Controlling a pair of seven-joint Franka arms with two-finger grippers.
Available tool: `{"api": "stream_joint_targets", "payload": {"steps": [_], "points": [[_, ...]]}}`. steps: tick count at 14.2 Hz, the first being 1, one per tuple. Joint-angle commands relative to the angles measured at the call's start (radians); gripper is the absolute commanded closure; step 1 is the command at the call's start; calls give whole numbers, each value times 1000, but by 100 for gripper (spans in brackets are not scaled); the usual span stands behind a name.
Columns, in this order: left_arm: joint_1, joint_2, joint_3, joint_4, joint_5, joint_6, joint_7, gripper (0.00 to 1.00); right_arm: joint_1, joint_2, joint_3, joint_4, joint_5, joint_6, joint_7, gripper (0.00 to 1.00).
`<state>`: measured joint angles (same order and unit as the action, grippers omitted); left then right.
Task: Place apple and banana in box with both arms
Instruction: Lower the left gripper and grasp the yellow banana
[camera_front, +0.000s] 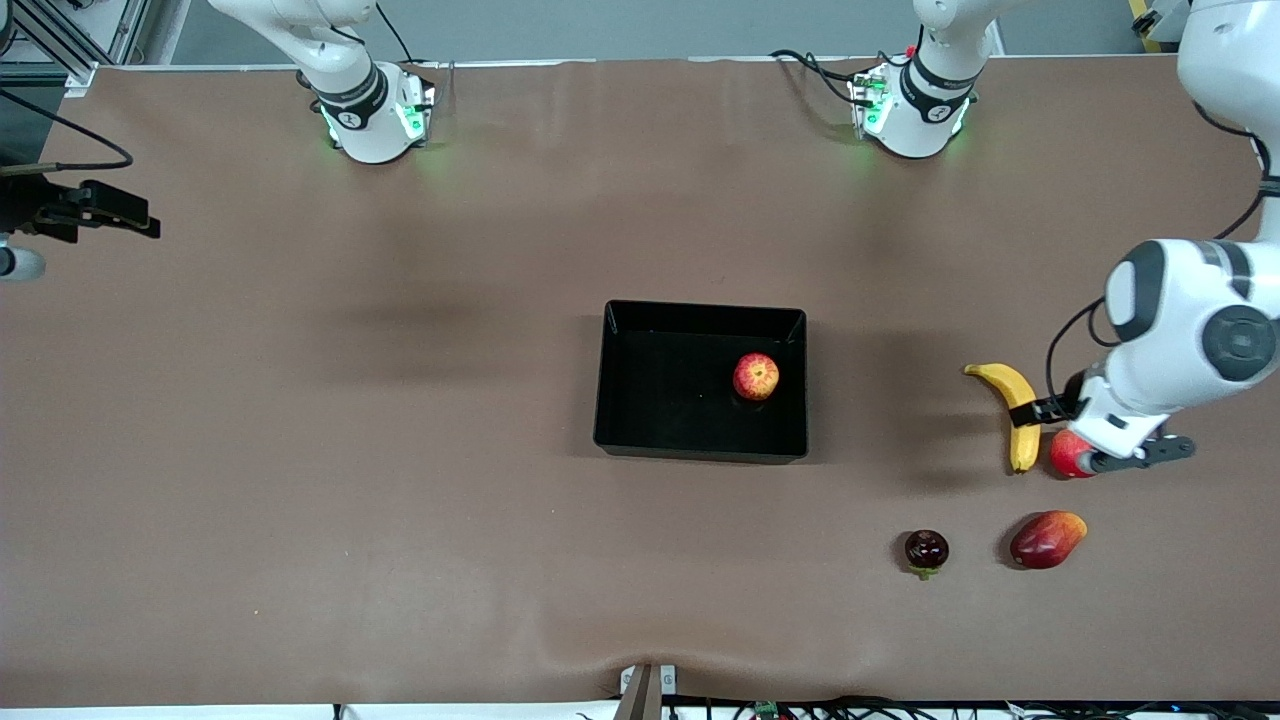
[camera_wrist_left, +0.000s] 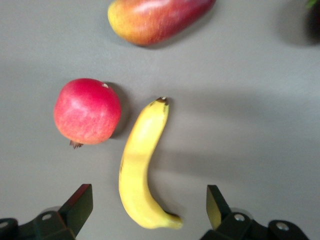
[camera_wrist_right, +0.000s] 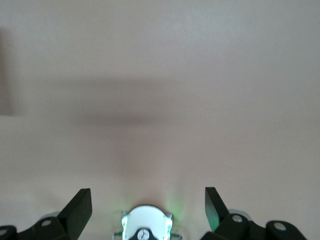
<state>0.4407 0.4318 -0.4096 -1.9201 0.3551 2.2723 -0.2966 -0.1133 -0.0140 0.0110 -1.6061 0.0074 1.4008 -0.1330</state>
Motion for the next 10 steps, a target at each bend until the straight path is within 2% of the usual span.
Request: {"api": "stream_joint_targets", "payload": {"steps": [1, 8, 9, 10], "points": [[61, -19, -9, -132, 54, 166, -4, 0, 14, -35, -9, -25, 13, 56, -11, 0], [119, 16, -5, -204, 56, 246, -4, 0, 20, -26, -8, 3, 8, 81, -11, 0], [124, 24, -5, -206, 70, 250, -4, 1, 20, -23, -8, 14, 6, 80, -11, 0], [134, 33, -5, -206, 82, 251, -4, 7, 21, -23, -9, 17, 6, 76, -10, 0]]}}
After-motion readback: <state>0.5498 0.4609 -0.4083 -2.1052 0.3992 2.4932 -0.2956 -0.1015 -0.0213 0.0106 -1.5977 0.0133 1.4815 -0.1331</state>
